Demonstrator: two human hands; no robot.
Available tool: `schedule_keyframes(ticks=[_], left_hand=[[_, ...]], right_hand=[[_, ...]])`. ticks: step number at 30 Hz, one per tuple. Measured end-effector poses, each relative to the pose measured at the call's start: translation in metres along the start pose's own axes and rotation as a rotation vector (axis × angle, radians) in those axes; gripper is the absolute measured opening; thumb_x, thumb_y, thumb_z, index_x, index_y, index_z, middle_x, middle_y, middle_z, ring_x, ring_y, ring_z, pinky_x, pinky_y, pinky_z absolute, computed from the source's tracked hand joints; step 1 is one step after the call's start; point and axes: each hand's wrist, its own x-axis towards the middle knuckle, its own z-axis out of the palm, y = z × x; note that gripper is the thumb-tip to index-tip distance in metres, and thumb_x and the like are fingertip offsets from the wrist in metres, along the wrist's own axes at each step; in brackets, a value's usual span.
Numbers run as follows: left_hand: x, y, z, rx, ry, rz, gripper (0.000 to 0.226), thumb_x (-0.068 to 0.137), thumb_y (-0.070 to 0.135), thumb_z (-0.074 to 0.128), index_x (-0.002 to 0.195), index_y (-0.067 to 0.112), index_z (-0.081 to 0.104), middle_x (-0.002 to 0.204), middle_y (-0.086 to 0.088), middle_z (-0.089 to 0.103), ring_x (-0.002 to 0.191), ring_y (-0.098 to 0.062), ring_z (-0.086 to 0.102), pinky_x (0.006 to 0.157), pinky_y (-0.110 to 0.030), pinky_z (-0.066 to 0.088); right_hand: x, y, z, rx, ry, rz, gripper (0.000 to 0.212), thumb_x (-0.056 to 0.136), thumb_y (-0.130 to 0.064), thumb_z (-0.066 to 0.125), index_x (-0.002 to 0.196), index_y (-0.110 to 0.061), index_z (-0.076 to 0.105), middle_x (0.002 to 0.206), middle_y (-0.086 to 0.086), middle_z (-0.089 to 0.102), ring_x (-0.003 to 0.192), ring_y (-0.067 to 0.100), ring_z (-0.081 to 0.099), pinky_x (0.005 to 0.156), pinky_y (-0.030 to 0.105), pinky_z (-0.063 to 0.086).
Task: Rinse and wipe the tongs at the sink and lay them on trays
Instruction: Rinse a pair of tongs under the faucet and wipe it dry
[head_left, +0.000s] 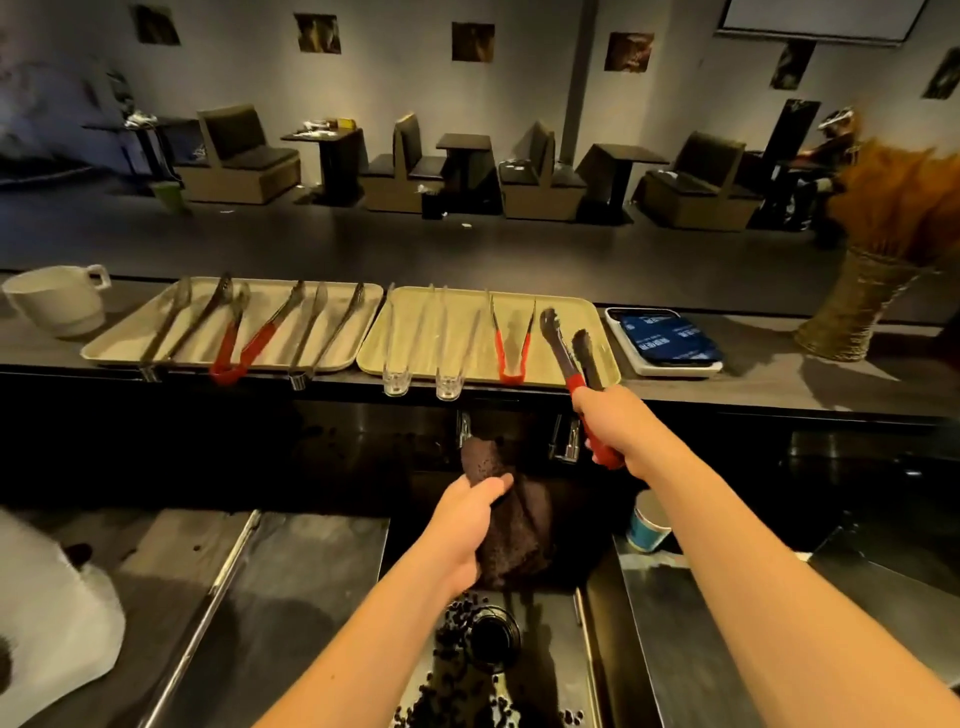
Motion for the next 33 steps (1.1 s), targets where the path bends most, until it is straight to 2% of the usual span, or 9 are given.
schedule_keyframes(ticks=[3, 6, 11, 16, 19, 22, 25, 28, 33], left_hand=[[0.009, 0.003, 0.001, 0.002, 0.006, -0.007, 0.026, 0.1, 0.016, 0.053, 0.123, 0.005, 0.06, 0.122, -0.027, 0.068, 0.112, -0.042, 0.066, 0.1, -0.057, 0.05], [0.02, 0.004, -0.001, 0.012, 0.011, -0.018, 0.027, 0.1, 0.017, 0.053, 0.124, 0.006, 0.059, 0.122, -0.027, 0.067, 0.112, -0.043, 0.066, 0.102, -0.058, 0.048], [0.034, 0.006, -0.005, 0.021, 0.013, -0.025, 0.025, 0.1, 0.019, 0.054, 0.121, 0.008, 0.061, 0.119, -0.025, 0.07, 0.111, -0.04, 0.067, 0.103, -0.058, 0.048], [0.04, 0.008, -0.017, 0.029, 0.006, -0.009, 0.024, 0.1, 0.022, 0.054, 0.117, 0.008, 0.063, 0.115, -0.023, 0.072, 0.108, -0.039, 0.069, 0.102, -0.056, 0.049], [0.035, 0.007, -0.033, -0.002, 0.034, 0.008, 0.021, 0.099, 0.022, 0.056, 0.116, 0.013, 0.065, 0.107, -0.016, 0.076, 0.101, -0.033, 0.072, 0.095, -0.049, 0.055], [0.02, 0.007, -0.056, -0.071, 0.062, 0.008, 0.02, 0.099, 0.019, 0.055, 0.115, 0.012, 0.065, 0.105, -0.015, 0.077, 0.097, -0.033, 0.074, 0.088, -0.047, 0.058], [-0.005, 0.004, -0.093, -0.153, 0.145, 0.042, 0.017, 0.099, 0.014, 0.054, 0.111, 0.008, 0.064, 0.103, -0.018, 0.075, 0.093, -0.034, 0.073, 0.086, -0.047, 0.058], [-0.041, -0.004, -0.139, -0.209, 0.215, 0.042, 0.016, 0.098, 0.016, 0.058, 0.105, 0.006, 0.068, 0.093, -0.017, 0.077, 0.08, -0.03, 0.076, 0.068, -0.04, 0.062], [-0.132, -0.034, -0.249, -0.341, 0.487, 0.094, 0.022, 0.092, 0.019, 0.066, 0.11, 0.006, 0.065, 0.097, -0.017, 0.077, 0.085, -0.031, 0.076, 0.069, -0.042, 0.062]], right_hand=[[0.027, -0.007, 0.001, -0.289, 0.038, -0.066, 0.022, 0.087, -0.027, 0.053, 0.084, -0.006, 0.056, 0.086, 0.016, 0.061, 0.08, 0.034, 0.064, 0.079, 0.048, 0.059], [0.046, -0.016, 0.002, -0.563, 0.137, -0.141, 0.029, 0.088, -0.036, 0.057, 0.076, -0.009, 0.053, 0.07, 0.006, 0.054, 0.064, 0.023, 0.057, 0.058, 0.033, 0.046], [0.076, -0.025, 0.008, -0.66, 0.258, -0.086, 0.042, 0.085, -0.052, 0.06, 0.095, -0.012, 0.055, 0.08, 0.005, 0.056, 0.072, 0.025, 0.052, 0.049, 0.03, 0.033], [0.085, -0.033, 0.007, -0.823, 0.385, -0.106, 0.076, 0.081, -0.069, 0.054, 0.123, -0.006, 0.051, 0.117, 0.016, 0.059, 0.093, 0.032, 0.06, 0.064, 0.036, 0.04], [0.069, -0.044, 0.019, -0.861, 0.48, -0.29, 0.06, 0.085, -0.061, 0.052, 0.114, -0.008, 0.05, 0.102, 0.013, 0.058, 0.091, 0.033, 0.062, 0.062, 0.036, 0.037], [0.043, -0.049, 0.051, -0.745, 0.289, -0.517, 0.032, 0.088, -0.046, 0.05, 0.086, -0.014, 0.051, 0.076, 0.002, 0.058, 0.072, 0.028, 0.057, 0.054, 0.033, 0.036], [0.001, -0.047, 0.11, -0.571, -0.023, -0.61, 0.019, 0.082, -0.035, 0.057, 0.069, -0.022, 0.053, 0.067, -0.003, 0.059, 0.071, 0.025, 0.059, 0.058, 0.034, 0.039], [-0.041, -0.04, 0.174, -0.493, -0.271, -0.626, 0.019, 0.082, -0.032, 0.061, 0.068, -0.02, 0.057, 0.062, -0.007, 0.062, 0.066, 0.015, 0.059, 0.056, 0.03, 0.041], [-0.14, -0.031, 0.293, -0.495, -0.591, -0.758, 0.021, 0.089, -0.031, 0.061, 0.073, -0.017, 0.057, 0.064, -0.004, 0.06, 0.061, 0.015, 0.056, 0.055, 0.027, 0.039]])
